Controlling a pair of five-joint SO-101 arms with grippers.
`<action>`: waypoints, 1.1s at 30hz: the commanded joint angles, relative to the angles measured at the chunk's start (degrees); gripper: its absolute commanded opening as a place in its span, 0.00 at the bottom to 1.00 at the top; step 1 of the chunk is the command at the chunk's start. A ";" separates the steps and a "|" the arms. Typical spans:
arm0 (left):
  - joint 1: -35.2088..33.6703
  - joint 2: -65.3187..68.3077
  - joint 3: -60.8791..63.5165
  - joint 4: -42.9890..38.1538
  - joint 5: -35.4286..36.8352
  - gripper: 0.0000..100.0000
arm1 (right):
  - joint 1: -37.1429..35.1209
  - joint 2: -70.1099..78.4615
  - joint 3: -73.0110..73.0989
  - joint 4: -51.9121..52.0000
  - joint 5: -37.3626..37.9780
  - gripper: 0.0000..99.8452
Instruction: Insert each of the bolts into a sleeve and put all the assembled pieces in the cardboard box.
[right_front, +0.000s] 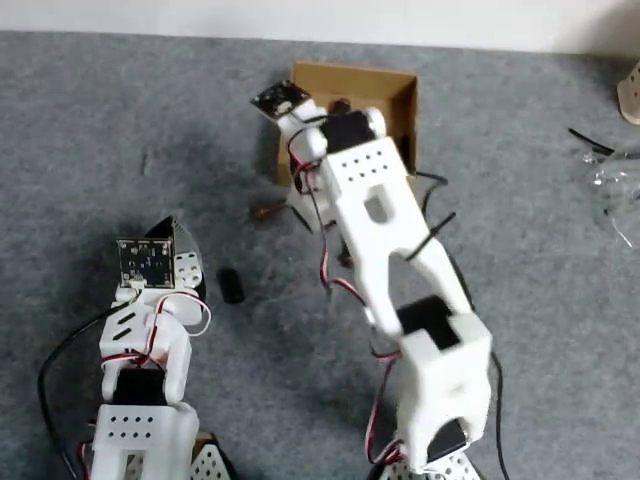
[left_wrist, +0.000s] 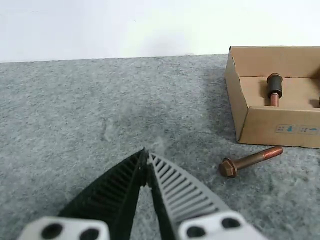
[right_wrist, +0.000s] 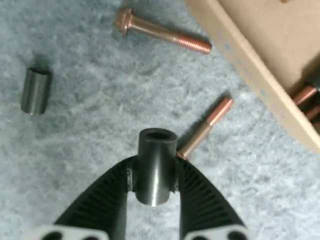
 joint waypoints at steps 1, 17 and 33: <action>-0.31 -0.22 -1.45 -1.32 -0.26 0.01 | 0.75 -12.18 14.81 -11.30 -0.53 0.01; -0.31 -0.22 -1.27 -1.32 -0.26 0.01 | 2.07 -53.05 68.79 -44.18 -0.97 0.01; 0.22 -0.22 -1.19 -1.32 -0.09 0.01 | 4.97 -102.64 110.55 -55.34 -0.88 0.01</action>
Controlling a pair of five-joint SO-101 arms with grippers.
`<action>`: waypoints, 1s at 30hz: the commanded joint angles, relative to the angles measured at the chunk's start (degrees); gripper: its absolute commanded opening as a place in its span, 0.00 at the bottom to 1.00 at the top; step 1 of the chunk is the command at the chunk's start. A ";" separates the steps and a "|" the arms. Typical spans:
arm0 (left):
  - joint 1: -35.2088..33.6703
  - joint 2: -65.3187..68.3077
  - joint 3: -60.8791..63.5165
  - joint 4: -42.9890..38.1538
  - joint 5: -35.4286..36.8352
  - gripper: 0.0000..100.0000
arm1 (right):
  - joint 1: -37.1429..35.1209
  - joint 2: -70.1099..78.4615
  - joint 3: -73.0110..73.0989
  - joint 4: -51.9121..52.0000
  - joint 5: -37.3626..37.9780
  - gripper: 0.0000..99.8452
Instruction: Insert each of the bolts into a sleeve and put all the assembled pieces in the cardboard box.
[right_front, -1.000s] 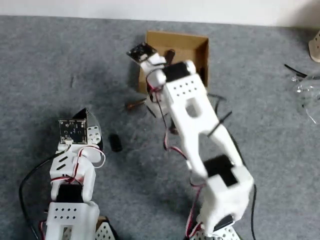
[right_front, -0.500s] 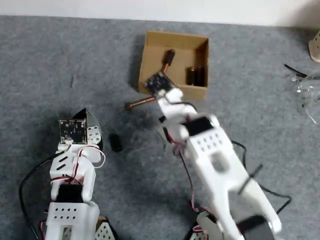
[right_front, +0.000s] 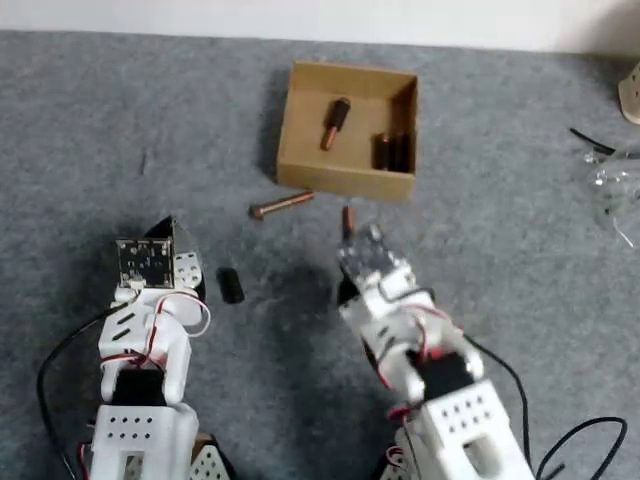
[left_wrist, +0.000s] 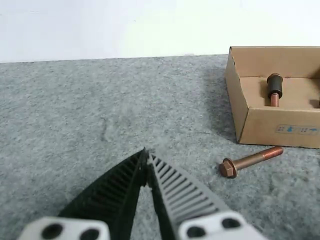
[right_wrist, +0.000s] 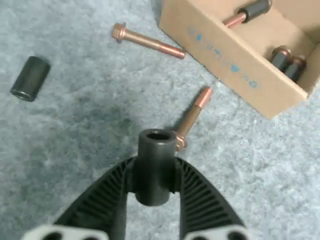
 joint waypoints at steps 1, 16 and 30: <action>0.57 -0.22 -1.19 -1.32 -0.26 0.01 | 3.21 -12.97 5.49 -2.07 -0.35 0.01; 2.15 0.13 -5.76 -0.97 -5.63 0.01 | 13.93 -32.22 15.43 8.13 -6.68 0.01; 17.27 37.23 -52.09 23.74 -23.56 0.01 | 14.02 -32.13 19.30 2.59 -6.42 0.01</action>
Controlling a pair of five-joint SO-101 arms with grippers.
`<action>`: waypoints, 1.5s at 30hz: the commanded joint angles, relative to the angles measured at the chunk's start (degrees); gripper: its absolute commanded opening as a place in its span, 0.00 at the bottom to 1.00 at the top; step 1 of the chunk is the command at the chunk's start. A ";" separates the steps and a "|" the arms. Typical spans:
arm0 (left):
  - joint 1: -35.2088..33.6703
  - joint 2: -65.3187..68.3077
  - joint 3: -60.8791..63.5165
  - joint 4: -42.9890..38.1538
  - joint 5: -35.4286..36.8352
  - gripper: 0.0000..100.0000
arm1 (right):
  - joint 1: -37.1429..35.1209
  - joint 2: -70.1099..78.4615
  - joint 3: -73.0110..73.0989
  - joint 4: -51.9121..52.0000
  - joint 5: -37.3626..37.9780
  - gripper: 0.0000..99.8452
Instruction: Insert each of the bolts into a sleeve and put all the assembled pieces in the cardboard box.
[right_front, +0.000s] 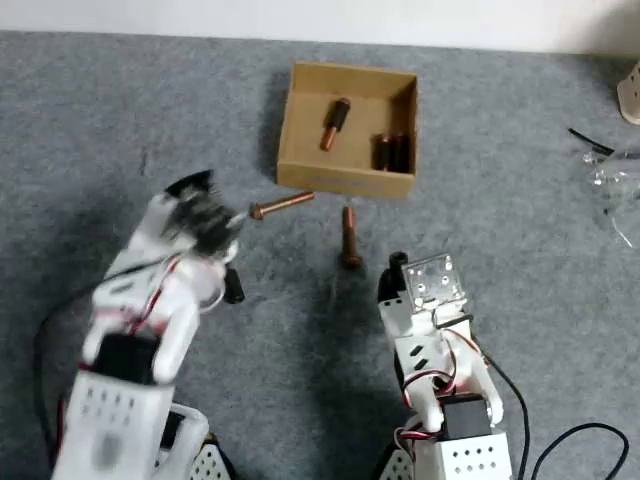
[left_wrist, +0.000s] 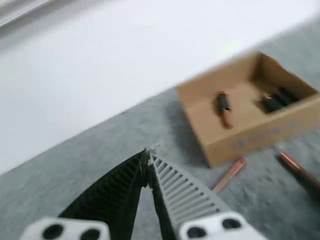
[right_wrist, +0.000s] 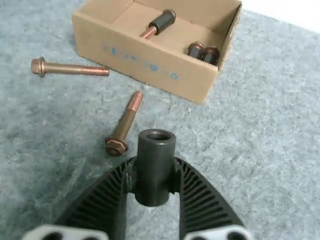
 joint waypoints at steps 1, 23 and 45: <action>4.97 25.71 -19.47 3.69 -4.57 0.01 | 0.57 -0.92 3.47 -2.42 -0.35 0.01; 9.19 80.75 -58.86 25.41 -26.20 0.05 | 0.66 -0.84 6.64 -7.34 2.37 0.01; 3.12 95.60 -62.02 20.48 -30.15 0.11 | 0.57 -0.84 6.64 -7.43 2.37 0.01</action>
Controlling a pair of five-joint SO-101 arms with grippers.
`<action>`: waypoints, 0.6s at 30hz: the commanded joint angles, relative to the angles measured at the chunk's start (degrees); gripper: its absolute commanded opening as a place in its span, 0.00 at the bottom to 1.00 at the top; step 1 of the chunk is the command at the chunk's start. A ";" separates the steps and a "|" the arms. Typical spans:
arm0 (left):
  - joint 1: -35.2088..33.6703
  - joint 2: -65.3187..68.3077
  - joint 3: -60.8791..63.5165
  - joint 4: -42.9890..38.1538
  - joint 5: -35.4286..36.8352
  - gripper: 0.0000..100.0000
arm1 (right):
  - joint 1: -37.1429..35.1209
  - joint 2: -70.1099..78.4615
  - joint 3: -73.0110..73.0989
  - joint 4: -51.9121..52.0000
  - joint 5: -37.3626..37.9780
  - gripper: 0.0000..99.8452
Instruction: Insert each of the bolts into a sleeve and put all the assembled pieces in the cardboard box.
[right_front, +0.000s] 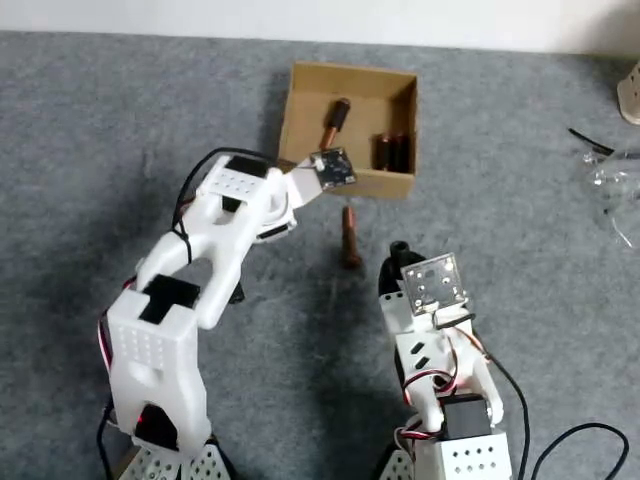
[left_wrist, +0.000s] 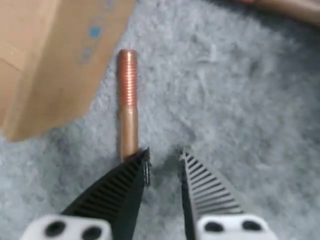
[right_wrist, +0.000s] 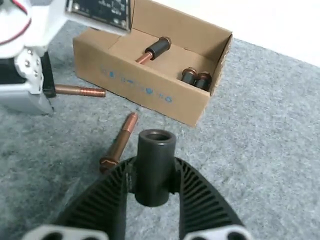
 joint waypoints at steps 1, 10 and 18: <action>-0.57 1.71 -4.88 -0.88 -1.49 0.11 | 0.40 -0.84 6.64 -2.33 0.53 0.01; -0.92 10.42 -13.14 1.85 -1.85 0.11 | 0.40 -0.84 6.64 -2.33 0.53 0.01; -0.92 12.00 -17.01 7.03 -1.93 0.11 | 0.40 -0.84 6.64 -2.33 0.62 0.01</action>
